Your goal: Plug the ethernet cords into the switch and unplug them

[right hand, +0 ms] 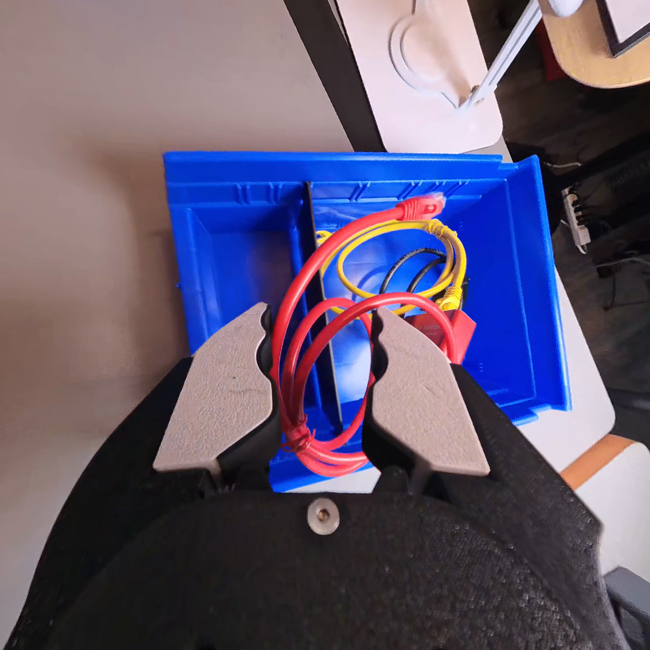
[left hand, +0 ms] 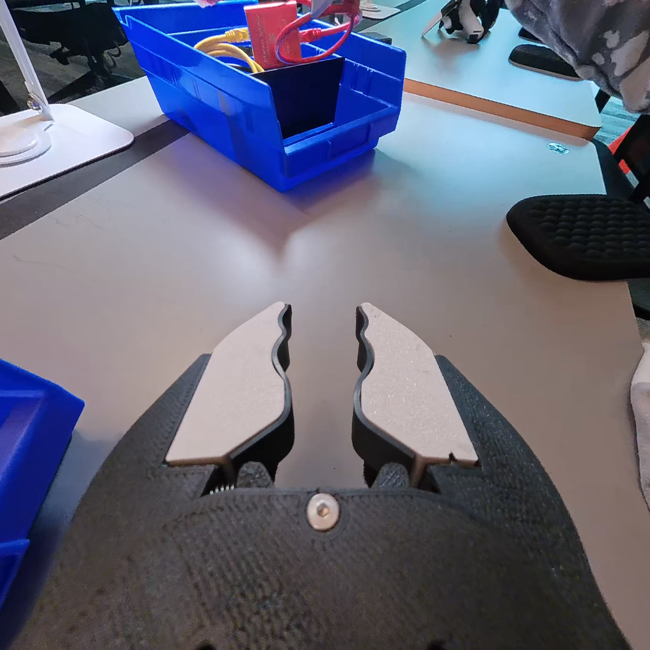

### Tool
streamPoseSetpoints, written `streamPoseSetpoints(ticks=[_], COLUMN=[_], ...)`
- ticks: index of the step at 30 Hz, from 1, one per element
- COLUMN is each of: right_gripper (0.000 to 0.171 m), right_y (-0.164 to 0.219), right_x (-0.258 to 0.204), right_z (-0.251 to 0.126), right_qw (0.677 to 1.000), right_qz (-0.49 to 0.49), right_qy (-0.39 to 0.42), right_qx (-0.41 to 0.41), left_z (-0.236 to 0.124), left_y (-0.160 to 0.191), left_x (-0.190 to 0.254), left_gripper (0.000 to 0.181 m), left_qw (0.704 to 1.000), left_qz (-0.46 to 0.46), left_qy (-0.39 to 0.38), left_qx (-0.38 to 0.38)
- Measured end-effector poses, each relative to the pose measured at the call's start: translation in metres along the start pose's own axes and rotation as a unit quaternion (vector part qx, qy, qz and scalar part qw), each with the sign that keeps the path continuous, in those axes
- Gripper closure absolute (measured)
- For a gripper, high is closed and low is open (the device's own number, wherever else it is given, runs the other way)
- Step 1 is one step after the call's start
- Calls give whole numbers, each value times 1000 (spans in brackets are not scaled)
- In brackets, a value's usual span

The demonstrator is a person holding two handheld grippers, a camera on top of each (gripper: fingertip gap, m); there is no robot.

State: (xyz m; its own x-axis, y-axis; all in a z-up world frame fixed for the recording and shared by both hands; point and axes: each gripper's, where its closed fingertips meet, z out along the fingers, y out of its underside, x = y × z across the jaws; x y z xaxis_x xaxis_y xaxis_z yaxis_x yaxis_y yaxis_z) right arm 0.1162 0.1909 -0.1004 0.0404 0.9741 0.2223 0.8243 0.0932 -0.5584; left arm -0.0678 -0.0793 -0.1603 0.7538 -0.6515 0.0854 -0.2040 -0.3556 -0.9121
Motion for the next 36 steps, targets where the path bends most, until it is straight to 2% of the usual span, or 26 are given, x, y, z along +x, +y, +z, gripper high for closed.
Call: streamPoseSetpoints(ticks=[7, 11, 15, 17, 21, 24, 28, 30, 31, 34, 36], right_gripper=[116, 114, 113, 115, 115, 117, 121, 126, 129, 132, 137], right_y=[0, -3, 1, 9, 53, 72, 76, 78, 77, 76, 74], right_x=[-25, -49, -90, -114, -123, -101, -88, -83, -80, -80, -84], right_z=[-29, -50, -47, -30, 18, 33, 48, 54, 56, 58, 57], right_qw=[998, 989, 982, 983, 977, 957, 955, 949, 946, 939, 929], right_qz=[9, 9, -32, -57, -104, -120, -107, -123, -132, -163, -196], right_qy=[38, 94, 147, 150, 176, 234, 241, 244, 249, 249, 261], right_qx=[58, 116, 114, 85, -56, -118, -138, -154, -160, -174, -175], left_z=[-5, -25, -56, -72, -88, -89, -84, -80, -76, -64, -59], left_y=[-7, -20, -26, -19, 18, 43, 69, 81, 85, 89, 87], left_x=[-5, -24, -61, -84, -130, -150, -166, -170, -169, -158, -156], left_gripper=[145, 142, 138, 136, 120, 110, 104, 106, 112, 149, 154], left_qw=[1000, 997, 987, 976, 945, 923, 900, 894, 897, 910, 907], left_qz=[10, 6, 24, 38, 61, 74, 88, 89, 87, 87, 104], left_qy=[-20, -70, -158, -212, -285, -293, -276, -256, -235, -178, -178], left_qx=[14, 37, 30, -7, -149, -237, -326, -358, -365, -365, -366])
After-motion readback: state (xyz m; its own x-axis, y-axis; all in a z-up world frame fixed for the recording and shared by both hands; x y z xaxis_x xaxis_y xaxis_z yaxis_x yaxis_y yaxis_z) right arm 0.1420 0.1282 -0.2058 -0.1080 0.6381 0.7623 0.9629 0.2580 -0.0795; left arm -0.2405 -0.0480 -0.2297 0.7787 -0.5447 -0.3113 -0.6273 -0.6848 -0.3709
